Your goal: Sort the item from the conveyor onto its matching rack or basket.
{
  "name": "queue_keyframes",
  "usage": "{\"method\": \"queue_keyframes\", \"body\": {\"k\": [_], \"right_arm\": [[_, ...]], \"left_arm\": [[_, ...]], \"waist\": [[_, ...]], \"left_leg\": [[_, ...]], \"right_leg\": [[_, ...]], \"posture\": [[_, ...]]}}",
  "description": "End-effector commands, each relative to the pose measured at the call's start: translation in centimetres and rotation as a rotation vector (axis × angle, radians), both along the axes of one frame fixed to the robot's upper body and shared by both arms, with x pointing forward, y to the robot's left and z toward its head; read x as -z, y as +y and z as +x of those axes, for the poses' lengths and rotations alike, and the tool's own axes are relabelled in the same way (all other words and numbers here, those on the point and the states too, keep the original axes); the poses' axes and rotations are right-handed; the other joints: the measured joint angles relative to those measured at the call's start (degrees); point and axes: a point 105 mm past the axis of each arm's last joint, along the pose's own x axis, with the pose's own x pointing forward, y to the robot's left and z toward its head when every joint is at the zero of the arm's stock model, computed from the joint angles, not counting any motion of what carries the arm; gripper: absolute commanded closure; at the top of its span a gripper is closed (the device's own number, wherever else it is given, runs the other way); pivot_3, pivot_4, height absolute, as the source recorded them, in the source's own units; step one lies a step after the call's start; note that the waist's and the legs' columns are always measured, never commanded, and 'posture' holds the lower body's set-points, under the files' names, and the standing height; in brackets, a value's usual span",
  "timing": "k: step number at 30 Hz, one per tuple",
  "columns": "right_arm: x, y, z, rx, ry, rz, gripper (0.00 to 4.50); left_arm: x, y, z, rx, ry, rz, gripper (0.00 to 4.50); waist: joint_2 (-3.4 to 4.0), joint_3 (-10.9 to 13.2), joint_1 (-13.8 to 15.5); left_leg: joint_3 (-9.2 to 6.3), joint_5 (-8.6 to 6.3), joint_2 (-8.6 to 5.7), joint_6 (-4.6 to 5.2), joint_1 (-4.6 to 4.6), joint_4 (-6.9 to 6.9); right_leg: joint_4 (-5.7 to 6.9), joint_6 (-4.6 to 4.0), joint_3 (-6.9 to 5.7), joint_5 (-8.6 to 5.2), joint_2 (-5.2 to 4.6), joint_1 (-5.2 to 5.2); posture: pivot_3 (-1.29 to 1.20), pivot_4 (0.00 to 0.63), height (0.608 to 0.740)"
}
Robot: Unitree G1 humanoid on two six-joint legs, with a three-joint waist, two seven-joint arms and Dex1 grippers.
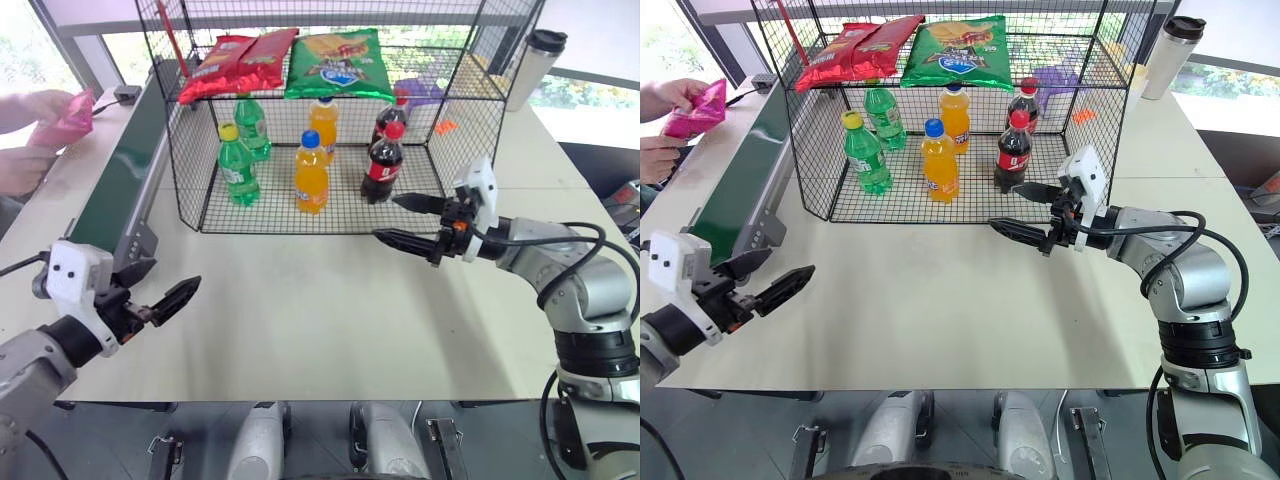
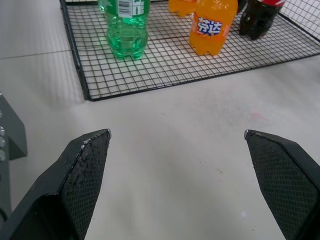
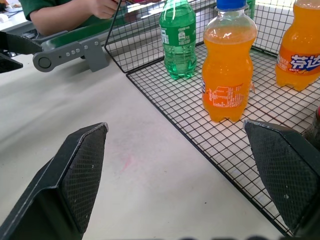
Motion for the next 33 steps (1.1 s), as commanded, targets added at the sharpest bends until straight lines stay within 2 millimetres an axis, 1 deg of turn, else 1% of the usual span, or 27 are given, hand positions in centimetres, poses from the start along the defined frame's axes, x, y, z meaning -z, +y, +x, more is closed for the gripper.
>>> {"method": "queue_keyframes", "body": {"k": [1,7,13,16,20,24,29,33], "right_arm": [[-0.9,0.4,-0.3,-0.019,-0.054,-0.004,0.0],[-0.8,0.6,-0.2,-0.019,-0.058,-0.01,0.0],[-0.6,0.7,-0.1,-0.02,-0.055,-0.017,0.0],[-0.6,0.7,0.0,-0.012,-0.061,-0.022,0.0],[-0.2,0.7,0.1,0.007,-0.076,-0.048,0.0],[0.3,1.2,0.0,-0.002,-0.068,-0.057,0.0],[0.4,1.5,0.2,0.009,-0.078,-0.045,0.0],[1.4,2.1,0.1,0.007,-0.081,-0.062,0.0]], "left_arm": [[-0.9,-0.1,0.1,0.005,-0.048,0.03,0.03],[-0.7,-0.5,0.0,0.017,-0.036,0.008,0.03],[-0.7,-0.2,-0.1,-0.004,-0.044,-0.005,0.03],[-0.3,-0.3,0.0,-0.022,-0.043,-0.023,0.03],[0.1,-0.5,0.2,-0.038,-0.05,-0.037,0.03],[0.4,-0.8,0.6,-0.031,-0.055,-0.029,0.03],[0.5,-0.8,0.9,-0.035,-0.062,-0.017,0.03],[1.0,-1.0,1.4,-0.048,-0.073,-0.021,0.03]], "waist": [[0.0,0.0,0.01],[0.0,0.0,-0.01],[0.0,0.0,-0.01],[-0.01,0.0,0.01],[-0.01,-0.01,0.02],[-0.01,-0.01,0.03],[-0.02,-0.01,0.01],[-0.02,-0.01,0.04]], "left_leg": [[0.0,0.0,0.0,0.0,0.0,0.0],[0.02,0.0,0.0,0.0,0.0,0.0],[0.04,0.0,0.0,0.0,0.0,-0.01],[0.05,0.0,0.0,0.0,0.0,-0.01],[0.06,0.0,0.0,0.0,0.0,-0.01],[0.06,0.0,0.0,0.01,0.0,-0.01],[0.06,0.0,0.0,0.01,0.0,-0.01],[0.06,0.0,0.0,0.01,0.0,-0.01]], "right_leg": [[0.0,0.0,0.0,0.0,0.0,0.0],[0.0,0.0,0.02,0.0,0.0,0.0],[0.0,0.0,0.03,0.0,0.0,-0.02],[0.0,-0.01,0.05,0.0,0.0,-0.03],[0.0,-0.01,0.05,0.01,0.0,-0.02],[0.01,-0.01,0.05,0.01,0.02,-0.02],[0.02,-0.01,0.06,0.01,0.03,-0.02],[0.02,-0.01,0.06,0.01,0.06,-0.02]], "posture": [[0.0,0.15,0.74],[0.0,0.15,0.74],[0.0,0.15,0.74],[0.0,0.15,0.74],[0.0,0.15,0.74],[0.0,0.15,0.74],[0.0,0.15,0.74],[0.0,0.15,0.74]]}}
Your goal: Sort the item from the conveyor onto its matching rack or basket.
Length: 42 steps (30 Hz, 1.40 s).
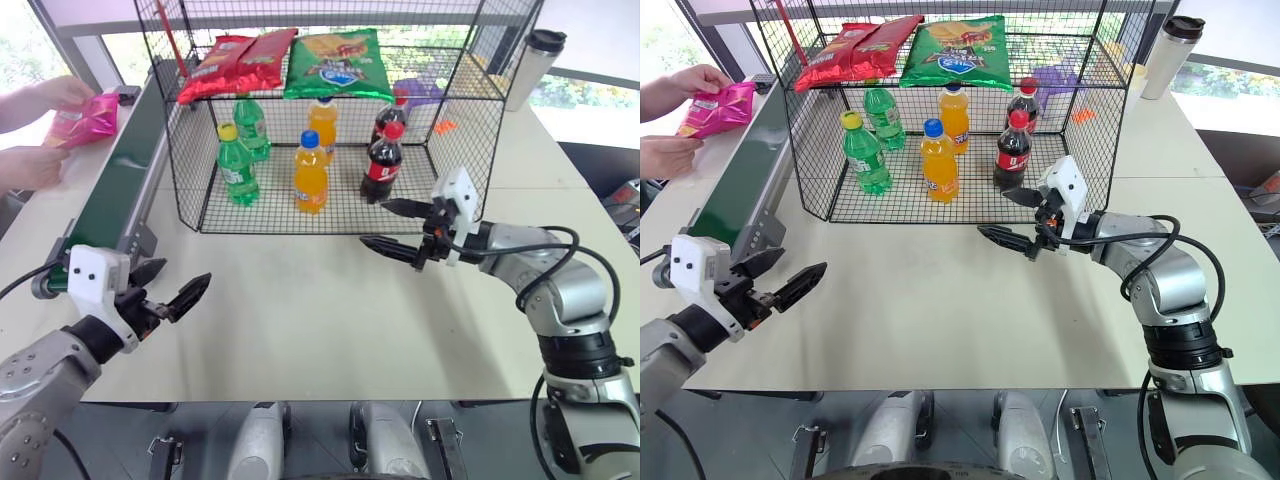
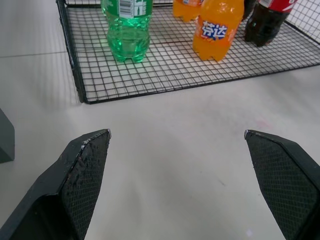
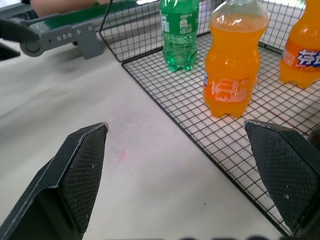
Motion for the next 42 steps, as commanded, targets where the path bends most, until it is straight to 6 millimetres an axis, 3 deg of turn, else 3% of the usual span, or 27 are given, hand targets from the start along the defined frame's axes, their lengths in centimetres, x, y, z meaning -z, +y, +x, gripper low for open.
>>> {"method": "queue_keyframes", "body": {"k": [1,30,34,38,42], "right_arm": [[-0.2,0.6,-0.4,-0.012,-0.048,-0.016,0.0],[0.6,0.7,0.6,0.025,-0.067,-0.021,0.0],[0.3,1.1,0.8,0.002,-0.06,-0.015,0.0],[-2.4,2.3,1.0,-0.054,-0.057,0.092,0.0],[-5.5,5.5,0.7,-0.169,-0.114,0.169,0.0]], "left_arm": [[-0.6,-0.3,0.4,-0.005,-0.054,0.005,0.03],[-0.5,-0.6,1.2,-0.017,-0.083,0.052,0.03],[-1.3,0.2,0.9,-0.06,-0.12,0.088,0.03],[-5.4,3.8,0.8,-0.203,-0.258,0.277,0.03],[-8.3,9.3,0.1,-0.338,-0.294,0.922,0.03]], "waist": [[0.0,0.0,0.06],[-0.02,-0.01,0.01],[-0.02,-0.01,-0.02],[-0.03,0.0,-0.24],[0.04,-0.05,-0.61]], "left_leg": [[0.0,0.0,0.0,0.0,0.0,0.0],[-0.01,0.01,0.01,0.01,0.01,0.02],[-0.02,0.01,0.01,0.01,0.01,0.02],[-0.03,0.01,0.09,0.01,0.02,0.03],[0.03,0.01,0.46,0.01,0.01,0.03]], "right_leg": [[0.0,0.0,0.0,0.0,0.0,0.01],[0.04,0.02,0.03,0.03,0.08,0.02],[0.05,0.03,0.04,0.03,0.09,0.02],[0.09,-0.01,0.05,0.06,0.19,0.0],[0.12,-0.19,0.06,0.14,0.58,-0.17]], "posture": [[0.0,0.15,0.74],[0.0,0.15,0.74],[0.0,0.15,0.74],[0.0,0.15,0.74],[0.0,0.15,0.74]]}}
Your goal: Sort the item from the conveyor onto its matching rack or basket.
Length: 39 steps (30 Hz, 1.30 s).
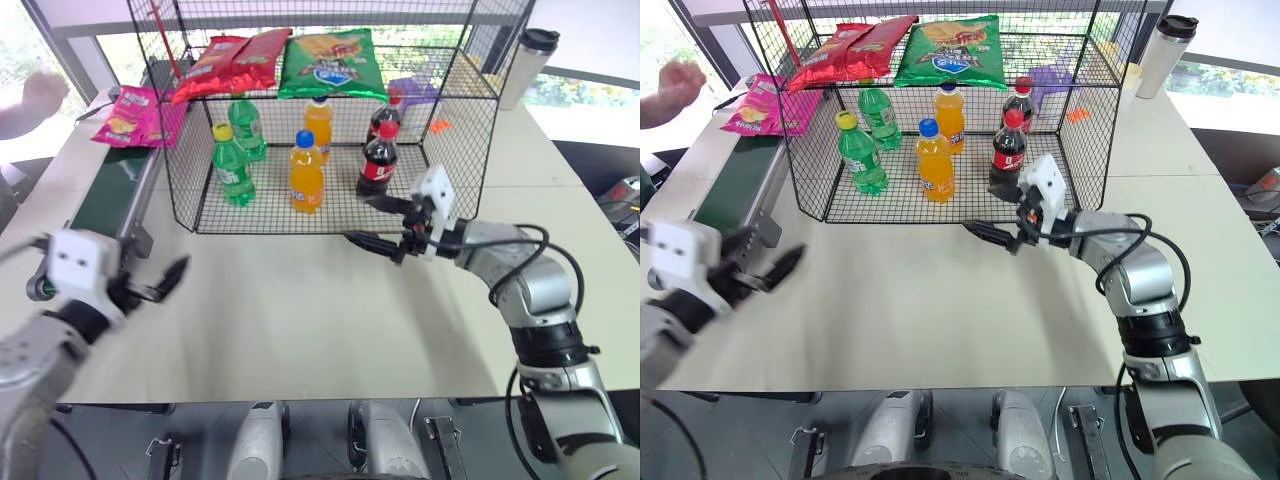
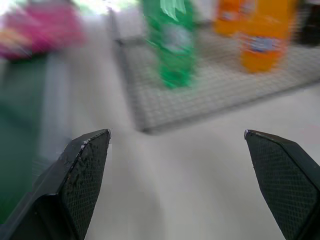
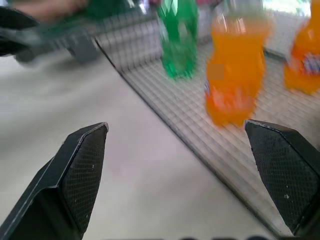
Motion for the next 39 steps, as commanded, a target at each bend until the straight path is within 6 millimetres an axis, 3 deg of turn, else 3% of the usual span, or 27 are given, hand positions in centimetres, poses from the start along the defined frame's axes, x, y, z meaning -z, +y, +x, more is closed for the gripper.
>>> {"method": "queue_keyframes", "body": {"k": [1,5,10,16,39], "right_arm": [[-3.3,2.4,-0.8,-0.105,-0.089,0.072,0.0],[-4.8,5.0,-1.1,-0.171,-0.13,0.118,0.0],[-5.2,6.7,-1.8,-0.227,-0.15,0.141,0.0],[-4.5,6.6,-1.9,-0.216,-0.152,0.107,0.0],[-4.2,5.3,-1.6,-0.133,-0.158,0.092,0.0]], "left_arm": [[-2.8,4.0,-0.8,-0.145,-0.038,0.503,0.03],[-2.3,6.6,-1.3,-0.191,0.041,0.924,0.03],[0.3,6.9,-0.8,-0.152,0.087,1.066,0.03],[1.7,7.0,0.1,-0.159,0.067,1.09,0.03],[2.5,6.3,3.1,-0.158,0.019,1.074,0.03]], "waist": [[0.16,-0.08,-0.13],[0.15,-0.08,-0.06],[0.15,-0.08,0.16],[0.13,-0.08,0.0],[0.11,-0.09,-0.99]], "left_leg": [[0.14,0.01,0.05,-0.01,0.09,-0.23],[0.34,0.02,0.13,-0.04,0.12,-0.59],[0.43,0.02,0.22,-0.05,0.08,-0.66],[0.52,0.02,0.31,-0.05,0.09,-0.65],[0.52,0.03,0.35,-0.04,0.12,-0.65]], "right_leg": [[-0.08,-0.1,0.04,0.06,0.04,-0.04],[-0.14,-0.1,0.11,0.06,0.05,-0.25],[-0.15,-0.09,0.11,0.06,0.07,-0.35],[-0.13,-0.11,0.13,0.09,0.06,-0.36],[-0.01,0.11,0.12,0.22,0.12,-0.38]], "posture": [[0.0,0.15,0.74],[0.0,0.15,0.74],[0.0,0.15,0.74],[0.0,0.15,0.74],[0.0,0.15,0.74]]}}
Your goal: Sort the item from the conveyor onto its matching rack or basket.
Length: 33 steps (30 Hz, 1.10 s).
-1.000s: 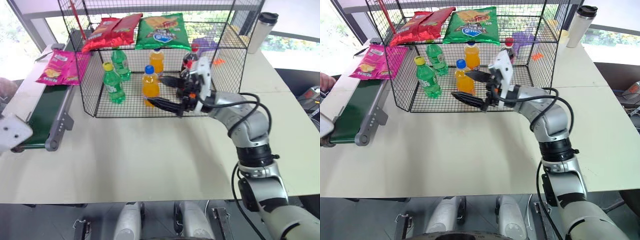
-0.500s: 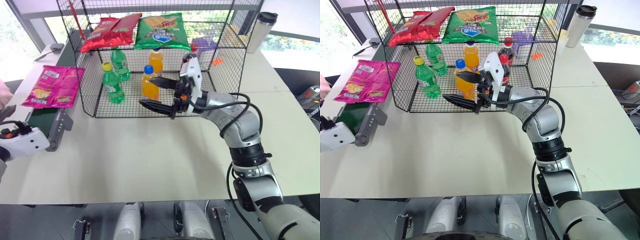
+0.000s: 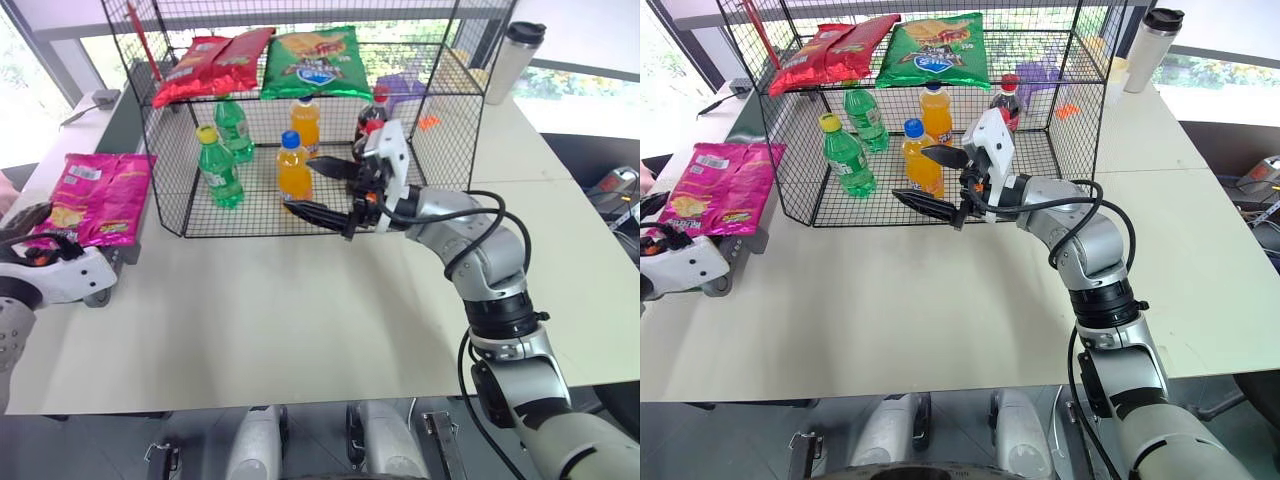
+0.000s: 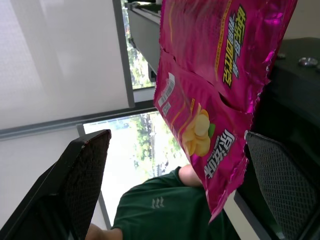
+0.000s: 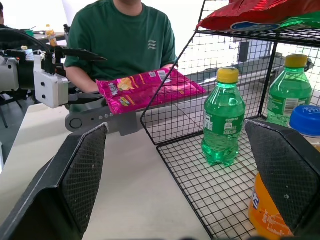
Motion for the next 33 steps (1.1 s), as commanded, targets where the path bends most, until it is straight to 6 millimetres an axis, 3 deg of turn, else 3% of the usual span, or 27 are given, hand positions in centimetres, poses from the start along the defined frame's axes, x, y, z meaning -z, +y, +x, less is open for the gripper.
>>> {"method": "queue_keyframes", "body": {"k": [1,12,33], "right_arm": [[-1.4,-0.2,-0.7,0.0,-0.068,0.016,0.0],[-0.9,-0.5,-0.4,0.025,-0.072,0.004,0.0],[-1.1,-0.8,-0.3,0.052,-0.087,0.008,0.0]], "left_arm": [[-0.2,0.1,0.3,-0.005,-0.014,-0.003,0.03],[1.3,-0.3,-1.9,-0.062,0.046,-0.044,0.03],[1.4,-0.1,1.4,-0.059,-0.031,-0.029,0.03]], "waist": [[0.0,0.0,0.01],[0.01,-0.01,0.16],[-0.01,-0.03,0.15]], "left_leg": [[0.0,0.0,0.0,0.0,0.0,0.0],[0.0,0.0,0.01,0.0,0.05,0.06],[0.02,0.01,0.01,0.01,0.15,0.11]], "right_leg": [[0.01,0.0,0.0,0.0,0.0,0.0],[0.08,0.0,0.01,0.0,-0.01,0.03],[0.26,-0.01,0.0,0.01,-0.01,0.1]], "posture": [[0.0,0.15,0.74],[0.0,0.15,0.74],[0.0,0.15,0.74]]}}
